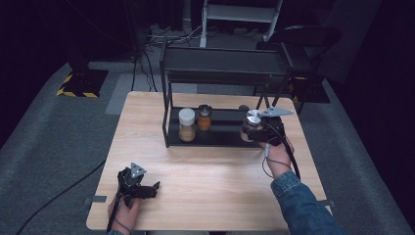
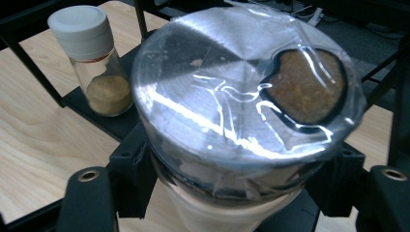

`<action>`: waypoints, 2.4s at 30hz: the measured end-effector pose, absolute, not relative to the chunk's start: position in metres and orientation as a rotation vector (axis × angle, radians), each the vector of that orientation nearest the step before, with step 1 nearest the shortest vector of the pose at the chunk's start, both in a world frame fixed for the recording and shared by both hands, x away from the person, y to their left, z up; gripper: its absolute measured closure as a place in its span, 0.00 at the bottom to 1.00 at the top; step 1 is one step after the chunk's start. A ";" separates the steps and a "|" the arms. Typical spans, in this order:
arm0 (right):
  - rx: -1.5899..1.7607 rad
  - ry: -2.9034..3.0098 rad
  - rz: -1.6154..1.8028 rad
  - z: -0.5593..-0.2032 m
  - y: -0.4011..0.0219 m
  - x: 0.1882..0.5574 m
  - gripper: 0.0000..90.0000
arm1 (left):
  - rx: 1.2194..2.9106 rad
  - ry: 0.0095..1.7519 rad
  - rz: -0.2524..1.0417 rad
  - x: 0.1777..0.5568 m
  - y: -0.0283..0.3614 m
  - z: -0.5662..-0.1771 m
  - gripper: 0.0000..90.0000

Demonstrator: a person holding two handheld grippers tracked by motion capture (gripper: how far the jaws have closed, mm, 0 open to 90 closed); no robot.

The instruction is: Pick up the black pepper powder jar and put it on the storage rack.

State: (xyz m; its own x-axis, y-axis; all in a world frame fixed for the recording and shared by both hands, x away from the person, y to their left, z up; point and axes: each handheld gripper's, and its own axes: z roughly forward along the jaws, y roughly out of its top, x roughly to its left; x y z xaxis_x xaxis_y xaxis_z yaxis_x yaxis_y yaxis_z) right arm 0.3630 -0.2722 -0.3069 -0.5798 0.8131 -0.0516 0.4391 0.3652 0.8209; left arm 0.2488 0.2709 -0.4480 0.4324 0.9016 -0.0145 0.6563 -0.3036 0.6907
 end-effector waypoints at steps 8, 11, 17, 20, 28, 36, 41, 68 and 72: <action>1.106 2.191 1.081 -0.313 -0.253 0.396 0.34 | 2.062 1.307 0.506 0.249 0.271 -0.448 0.00; 1.117 2.194 1.079 -0.317 -0.250 0.406 0.34 | 2.063 1.305 0.505 0.249 0.271 -0.448 0.00; 1.133 2.196 1.064 -0.328 -0.244 0.422 0.34 | 2.064 1.303 0.505 0.249 0.271 -0.448 0.00; 1.127 2.194 1.058 -0.336 -0.243 0.429 0.34 | 2.064 1.304 0.505 0.249 0.271 -0.448 0.00; 1.178 2.208 1.007 -0.355 -0.237 0.452 0.34 | 2.077 1.281 0.496 0.249 0.272 -0.448 0.00; 1.209 2.206 1.017 -0.377 -0.234 0.468 0.34 | 2.075 1.282 0.497 0.249 0.271 -0.448 0.00; 1.212 2.204 1.037 -0.386 -0.237 0.474 0.34 | 2.071 1.292 0.499 0.249 0.270 -0.448 0.00; 1.160 2.210 0.997 -0.388 -0.233 0.471 0.17 | 2.064 1.307 0.505 0.250 0.268 -0.448 0.00; 1.178 2.195 1.023 -0.376 -0.238 0.462 0.11 | 2.066 1.305 0.508 0.250 0.268 -0.448 0.00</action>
State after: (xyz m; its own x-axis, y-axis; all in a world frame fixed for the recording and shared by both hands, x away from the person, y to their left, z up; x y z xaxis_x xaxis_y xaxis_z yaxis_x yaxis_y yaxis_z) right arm 0.4623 -0.2379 -0.3755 -0.5373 0.8426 -0.0377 0.5130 0.3619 0.7783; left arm 0.2502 0.2676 -0.4476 0.4336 0.9010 -0.0120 0.6563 -0.3067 0.6894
